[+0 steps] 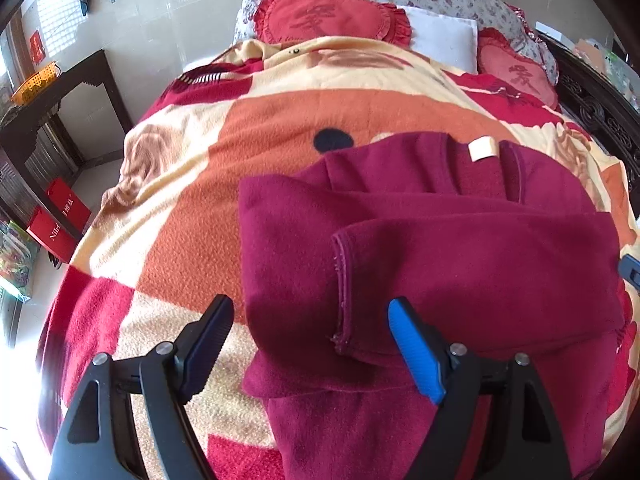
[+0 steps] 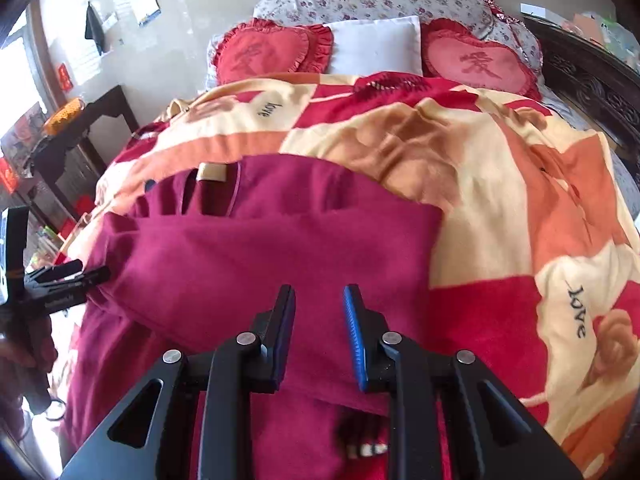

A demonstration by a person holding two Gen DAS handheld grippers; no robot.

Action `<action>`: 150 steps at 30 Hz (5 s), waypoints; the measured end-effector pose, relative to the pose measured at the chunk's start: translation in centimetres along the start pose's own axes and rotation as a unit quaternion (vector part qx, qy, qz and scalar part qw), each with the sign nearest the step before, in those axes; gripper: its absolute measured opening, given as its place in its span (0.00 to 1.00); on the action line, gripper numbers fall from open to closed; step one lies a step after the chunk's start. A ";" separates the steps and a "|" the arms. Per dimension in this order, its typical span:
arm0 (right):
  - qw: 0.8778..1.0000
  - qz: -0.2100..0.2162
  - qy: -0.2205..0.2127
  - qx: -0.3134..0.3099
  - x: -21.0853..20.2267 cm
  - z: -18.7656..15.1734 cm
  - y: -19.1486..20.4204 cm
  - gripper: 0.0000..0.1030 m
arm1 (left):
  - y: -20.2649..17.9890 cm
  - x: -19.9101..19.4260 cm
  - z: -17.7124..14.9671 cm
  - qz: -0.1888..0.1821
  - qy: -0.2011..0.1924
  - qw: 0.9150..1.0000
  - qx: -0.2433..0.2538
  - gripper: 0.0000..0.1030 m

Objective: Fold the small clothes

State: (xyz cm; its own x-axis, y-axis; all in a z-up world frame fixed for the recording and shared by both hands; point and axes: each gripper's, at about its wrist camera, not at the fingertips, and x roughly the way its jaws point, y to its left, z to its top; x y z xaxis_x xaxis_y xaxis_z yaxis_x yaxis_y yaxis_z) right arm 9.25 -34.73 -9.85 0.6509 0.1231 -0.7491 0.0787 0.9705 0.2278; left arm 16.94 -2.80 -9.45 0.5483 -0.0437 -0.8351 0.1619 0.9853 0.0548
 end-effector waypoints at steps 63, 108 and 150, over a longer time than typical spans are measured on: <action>0.994 0.059 0.051 0.070 -4.9 -8.8 -4.3 0.10 | 2.4 -6.5 -13.7 -0.069 0.081 0.994 -0.040 0.84; 0.995 0.080 0.063 0.002 -16.8 -19.2 -5.3 0.11 | 3.0 -13.2 -21.1 -0.084 0.066 0.994 -0.009 0.84; 0.943 0.248 0.219 -0.026 -13.9 -24.2 -2.1 0.04 | 1.1 -12.6 -24.4 -0.130 0.155 0.979 0.026 0.59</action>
State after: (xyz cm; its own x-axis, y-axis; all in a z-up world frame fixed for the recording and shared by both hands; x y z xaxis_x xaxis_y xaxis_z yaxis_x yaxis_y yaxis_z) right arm -18.26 -33.48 -14.95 0.2235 0.6276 -0.7458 -0.1978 0.7784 0.5958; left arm -9.76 2.90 -12.23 0.2101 -0.2310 -0.9500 0.3093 0.9375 -0.1595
